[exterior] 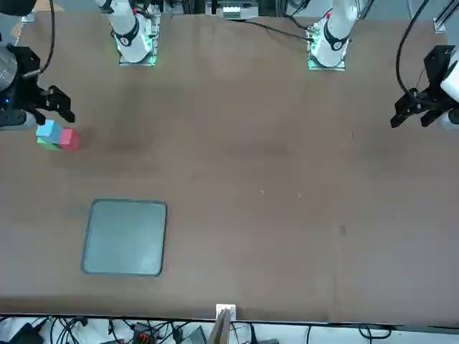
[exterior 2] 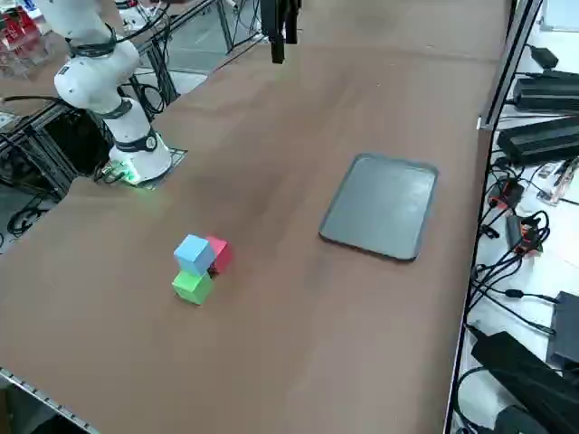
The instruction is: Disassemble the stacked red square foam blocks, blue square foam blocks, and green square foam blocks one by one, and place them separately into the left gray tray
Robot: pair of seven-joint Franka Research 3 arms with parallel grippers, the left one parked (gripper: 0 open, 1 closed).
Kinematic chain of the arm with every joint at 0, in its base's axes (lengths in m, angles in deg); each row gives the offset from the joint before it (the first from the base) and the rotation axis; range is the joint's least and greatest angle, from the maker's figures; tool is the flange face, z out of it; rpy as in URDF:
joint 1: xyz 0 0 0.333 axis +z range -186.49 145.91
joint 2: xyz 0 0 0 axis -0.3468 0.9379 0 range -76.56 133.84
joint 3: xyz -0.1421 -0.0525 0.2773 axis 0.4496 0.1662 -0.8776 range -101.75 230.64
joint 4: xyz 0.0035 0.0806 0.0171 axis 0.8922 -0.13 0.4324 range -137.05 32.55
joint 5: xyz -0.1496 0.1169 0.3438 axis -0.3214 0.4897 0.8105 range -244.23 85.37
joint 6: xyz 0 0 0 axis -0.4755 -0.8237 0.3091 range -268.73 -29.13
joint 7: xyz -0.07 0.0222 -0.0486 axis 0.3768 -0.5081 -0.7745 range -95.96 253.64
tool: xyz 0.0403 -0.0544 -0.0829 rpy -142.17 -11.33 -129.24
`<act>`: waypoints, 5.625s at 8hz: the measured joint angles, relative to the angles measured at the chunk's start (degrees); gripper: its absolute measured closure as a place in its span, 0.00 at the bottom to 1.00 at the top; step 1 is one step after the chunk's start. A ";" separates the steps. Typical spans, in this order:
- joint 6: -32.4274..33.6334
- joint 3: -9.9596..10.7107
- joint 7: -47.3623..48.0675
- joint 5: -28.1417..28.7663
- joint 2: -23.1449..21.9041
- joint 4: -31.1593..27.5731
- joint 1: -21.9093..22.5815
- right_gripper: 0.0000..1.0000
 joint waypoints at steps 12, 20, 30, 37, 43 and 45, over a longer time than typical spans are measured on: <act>8.79 1.44 -1.91 -1.74 3.26 -6.43 -6.74 0.00; -34.76 2.05 -22.47 -4.46 3.24 -32.98 -31.07 0.00; -47.57 1.86 -22.43 -4.45 6.06 -39.31 -34.08 0.00; -48.02 1.85 -22.43 -4.45 7.06 -39.48 -34.23 0.00; -50.45 1.81 -22.39 -4.44 9.74 -39.60 -34.85 0.07; -49.88 1.61 -22.34 -4.43 9.12 -39.55 -34.85 0.18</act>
